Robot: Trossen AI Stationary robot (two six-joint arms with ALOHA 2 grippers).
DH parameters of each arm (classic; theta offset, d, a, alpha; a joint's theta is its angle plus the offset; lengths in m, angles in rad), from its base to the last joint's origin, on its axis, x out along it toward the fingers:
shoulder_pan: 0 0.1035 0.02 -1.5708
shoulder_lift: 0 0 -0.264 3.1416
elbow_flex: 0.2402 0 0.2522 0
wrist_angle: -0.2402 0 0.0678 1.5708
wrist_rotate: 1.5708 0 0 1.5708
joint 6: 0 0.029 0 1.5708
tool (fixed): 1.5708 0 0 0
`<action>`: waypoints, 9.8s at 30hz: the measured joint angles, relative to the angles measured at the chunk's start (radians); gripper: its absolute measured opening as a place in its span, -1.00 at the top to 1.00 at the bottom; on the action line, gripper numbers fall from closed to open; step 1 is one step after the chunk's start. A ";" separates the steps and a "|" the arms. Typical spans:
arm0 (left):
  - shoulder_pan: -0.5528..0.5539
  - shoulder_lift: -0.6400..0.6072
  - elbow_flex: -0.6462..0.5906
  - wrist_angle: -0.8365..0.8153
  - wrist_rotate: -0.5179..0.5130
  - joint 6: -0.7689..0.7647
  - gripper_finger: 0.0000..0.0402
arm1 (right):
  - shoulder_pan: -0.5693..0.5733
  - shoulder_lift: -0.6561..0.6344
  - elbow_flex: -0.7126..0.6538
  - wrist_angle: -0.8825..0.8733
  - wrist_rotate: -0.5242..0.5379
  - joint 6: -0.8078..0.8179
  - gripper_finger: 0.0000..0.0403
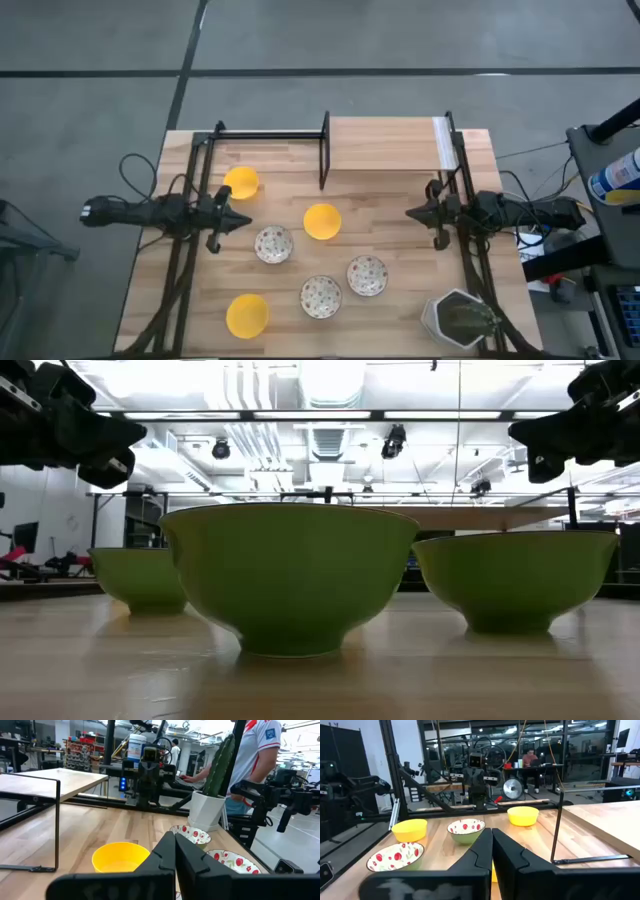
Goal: Pick & Place Mini bowls
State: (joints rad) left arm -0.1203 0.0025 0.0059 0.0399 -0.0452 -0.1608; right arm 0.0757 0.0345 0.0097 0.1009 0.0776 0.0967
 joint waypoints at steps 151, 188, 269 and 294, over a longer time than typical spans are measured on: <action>0.000 0.000 0.000 -0.014 0.000 0.000 1.00 | 0.186 1.702 1.228 -0.880 -0.027 0.552 0.17; 0.000 0.000 0.000 -0.014 0.000 0.000 1.00 | 0.181 1.701 1.098 -0.837 -0.145 0.613 0.88; 0.000 0.007 0.000 -0.014 0.000 0.000 1.00 | -1.124 1.263 1.361 -1.402 -0.124 0.733 0.94; 0.000 0.007 0.000 -0.014 0.000 0.000 1.00 | -0.935 0.977 1.085 -1.339 0.068 1.437 0.94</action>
State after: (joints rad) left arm -0.1204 0.0093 0.0059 0.0257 -0.0452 -0.1608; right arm -0.8595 1.0116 1.0944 -1.2384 0.1453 1.5338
